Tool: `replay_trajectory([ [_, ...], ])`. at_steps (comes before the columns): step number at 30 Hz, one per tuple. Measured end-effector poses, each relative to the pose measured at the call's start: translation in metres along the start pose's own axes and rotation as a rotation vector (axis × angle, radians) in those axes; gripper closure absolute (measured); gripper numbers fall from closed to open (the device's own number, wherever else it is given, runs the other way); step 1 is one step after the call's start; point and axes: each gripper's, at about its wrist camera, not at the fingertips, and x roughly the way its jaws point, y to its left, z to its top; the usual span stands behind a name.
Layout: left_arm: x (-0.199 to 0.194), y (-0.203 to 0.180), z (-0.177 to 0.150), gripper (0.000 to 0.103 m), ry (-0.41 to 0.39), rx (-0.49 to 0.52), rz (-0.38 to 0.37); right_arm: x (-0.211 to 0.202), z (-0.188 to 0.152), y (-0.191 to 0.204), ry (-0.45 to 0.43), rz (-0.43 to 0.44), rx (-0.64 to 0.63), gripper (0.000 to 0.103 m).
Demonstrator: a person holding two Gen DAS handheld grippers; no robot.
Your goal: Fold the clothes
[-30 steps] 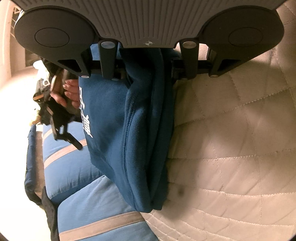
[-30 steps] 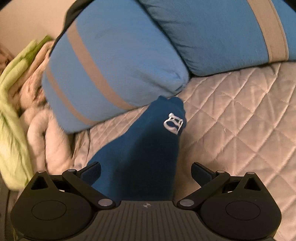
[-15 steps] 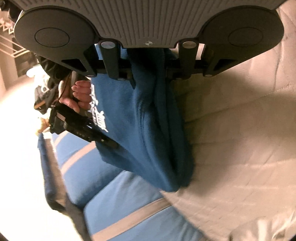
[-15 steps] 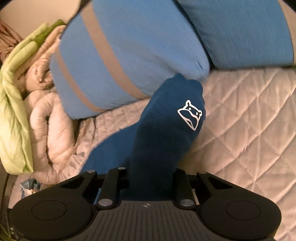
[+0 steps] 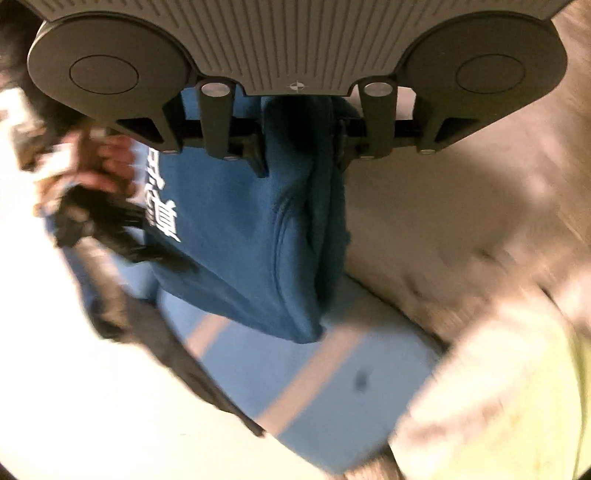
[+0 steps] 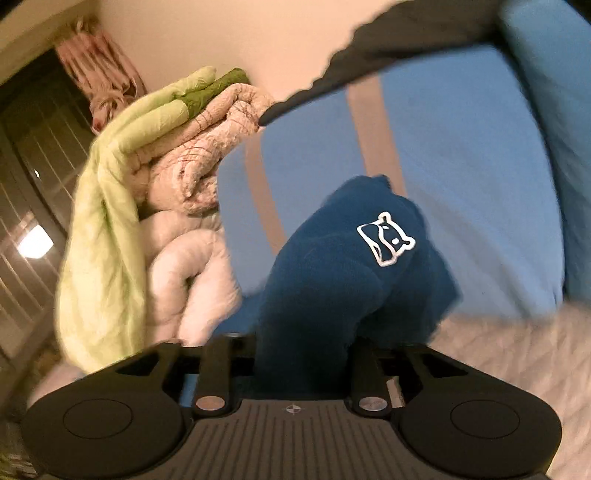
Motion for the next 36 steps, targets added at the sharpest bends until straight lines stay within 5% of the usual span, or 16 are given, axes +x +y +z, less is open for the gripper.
replay_trajectory([
  [1, -0.002, -0.001, -0.002, 0.063, -0.004, 0.010, 0.021, 0.009, 0.002, 0.007, -0.003, -0.046, -0.018, 0.001],
  [4, -0.009, -0.004, -0.008, 0.048, -0.017, 0.041, 0.084, 0.010, -0.011, 0.026, -0.004, -0.129, -0.082, 0.000],
  [10, -0.022, -0.009, -0.021, 0.047, -0.043, 0.104, 0.211, -0.027, -0.038, 0.048, 0.072, -0.245, -0.255, 0.000],
  [21, -0.031, -0.055, -0.039, 0.045, -0.075, 0.252, 0.212, -0.175, -0.059, 0.058, 0.023, -0.407, -0.308, 0.000],
  [36, 0.007, -0.063, -0.085, 0.038, 0.009, 0.373, 0.283, -0.353, -0.125, -0.004, -0.008, -0.636, -0.272, 0.000],
])
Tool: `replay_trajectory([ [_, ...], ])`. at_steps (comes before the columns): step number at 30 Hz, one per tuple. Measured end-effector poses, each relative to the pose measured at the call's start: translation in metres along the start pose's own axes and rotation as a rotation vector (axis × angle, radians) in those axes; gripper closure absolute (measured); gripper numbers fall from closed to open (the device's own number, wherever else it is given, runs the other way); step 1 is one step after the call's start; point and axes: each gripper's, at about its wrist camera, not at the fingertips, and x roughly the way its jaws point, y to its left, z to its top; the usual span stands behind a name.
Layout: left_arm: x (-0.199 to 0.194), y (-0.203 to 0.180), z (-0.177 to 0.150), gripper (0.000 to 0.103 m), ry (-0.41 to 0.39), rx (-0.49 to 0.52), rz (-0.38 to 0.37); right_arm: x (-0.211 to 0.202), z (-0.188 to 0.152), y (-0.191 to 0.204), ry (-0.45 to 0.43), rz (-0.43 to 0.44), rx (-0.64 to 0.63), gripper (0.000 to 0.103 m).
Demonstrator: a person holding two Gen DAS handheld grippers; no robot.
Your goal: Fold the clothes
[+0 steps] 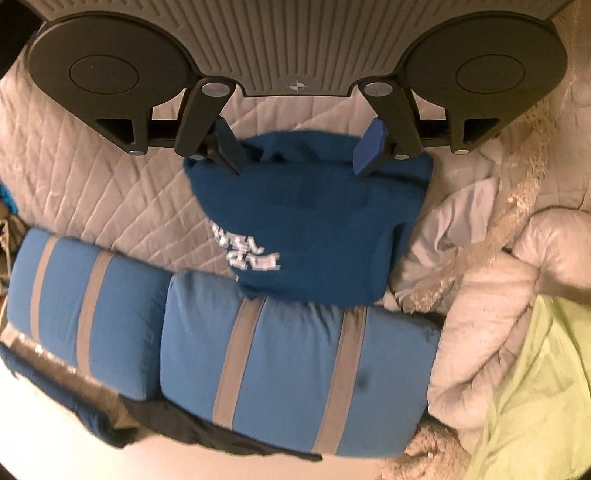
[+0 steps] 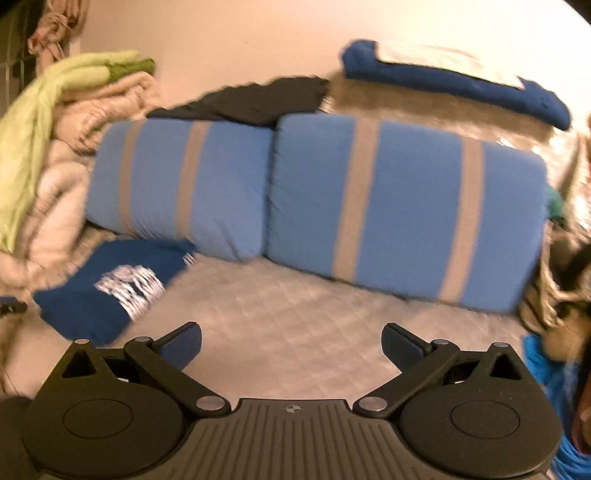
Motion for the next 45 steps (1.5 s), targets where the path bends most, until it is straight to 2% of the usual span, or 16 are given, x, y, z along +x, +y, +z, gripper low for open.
replay_trajectory([
  [6, 0.019, -0.003, -0.018, 0.038, 0.038, 0.051, 0.046, 0.001, -0.050, -0.041, 0.066, -0.032, 0.058, 0.000],
  [15, 0.045, 0.000, -0.045, 0.038, 0.083, 0.106, 0.107, 0.028, -0.122, -0.083, 0.140, -0.141, 0.132, 0.000],
  [23, 0.066, 0.001, -0.062, 0.037, 0.098, 0.158, 0.125, 0.050, -0.163, -0.101, 0.179, -0.182, 0.161, 0.000],
  [30, 0.072, 0.005, -0.070, 0.020, 0.051, 0.156, 0.138, 0.077, -0.194, -0.101, 0.224, -0.244, 0.108, 0.000],
  [33, 0.075, 0.014, -0.072, 0.008, 0.052, 0.103, 0.118, 0.080, -0.209, -0.108, 0.176, -0.239, 0.185, 0.000],
  [36, 0.077, 0.016, -0.071, 0.000, 0.056, 0.103, 0.092, 0.079, -0.211, -0.103, 0.162, -0.258, 0.176, 0.000],
  [45, 0.086, 0.015, -0.062, 0.000, 0.093, 0.098, 0.092, 0.086, -0.203, -0.106, 0.152, -0.279, 0.221, 0.000],
])
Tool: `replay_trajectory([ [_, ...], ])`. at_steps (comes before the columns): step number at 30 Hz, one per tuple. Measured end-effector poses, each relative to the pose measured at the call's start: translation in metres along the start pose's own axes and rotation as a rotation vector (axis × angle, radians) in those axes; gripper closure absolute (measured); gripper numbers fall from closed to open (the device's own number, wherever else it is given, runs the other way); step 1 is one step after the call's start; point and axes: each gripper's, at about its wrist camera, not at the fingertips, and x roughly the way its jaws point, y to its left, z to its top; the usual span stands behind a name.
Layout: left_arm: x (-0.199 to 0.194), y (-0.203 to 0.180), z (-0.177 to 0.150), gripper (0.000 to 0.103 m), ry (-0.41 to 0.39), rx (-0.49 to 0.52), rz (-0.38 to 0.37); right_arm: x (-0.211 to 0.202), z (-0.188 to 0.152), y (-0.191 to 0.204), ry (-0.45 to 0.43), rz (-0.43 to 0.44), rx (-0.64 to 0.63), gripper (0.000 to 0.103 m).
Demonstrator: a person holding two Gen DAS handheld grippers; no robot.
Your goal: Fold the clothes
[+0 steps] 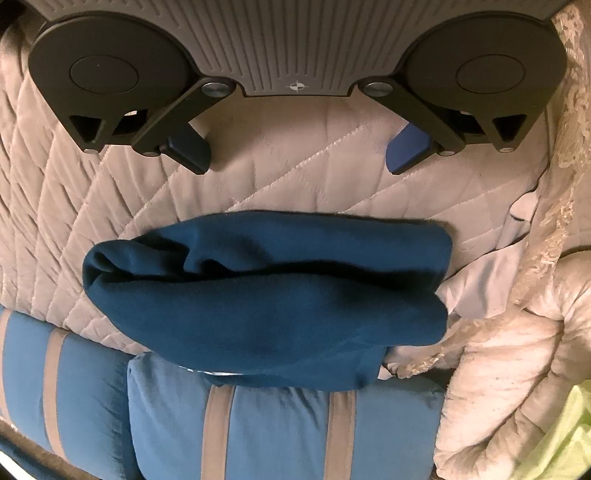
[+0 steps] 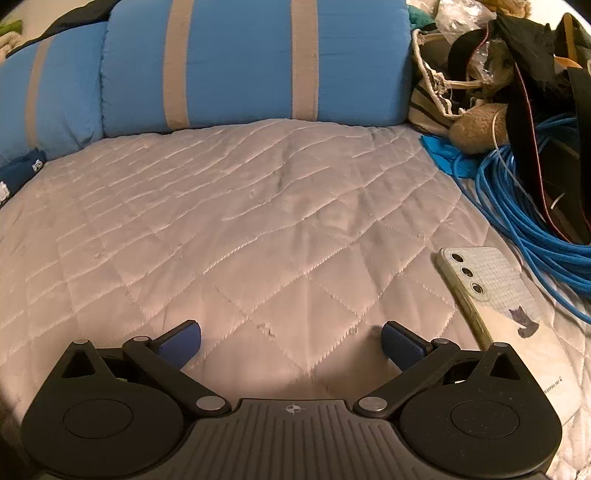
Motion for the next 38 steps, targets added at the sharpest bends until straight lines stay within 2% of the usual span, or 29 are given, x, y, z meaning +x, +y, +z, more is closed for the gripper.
replay_trajectory([
  [21, 0.038, -0.006, 0.033, 0.000, -0.051, 0.010, 0.004, 0.046, 0.044, -0.012, -0.040, 0.031, 0.073, 0.000],
  [27, 0.043, -0.007, 0.025, 0.000, -0.136, 0.000, 0.010, 0.055, 0.035, -0.010, -0.132, 0.029, 0.042, 0.000],
  [38, 0.043, -0.007, 0.021, 0.000, -0.164, 0.002, 0.014, 0.054, 0.029, -0.008, -0.175, 0.024, 0.043, 0.000],
])
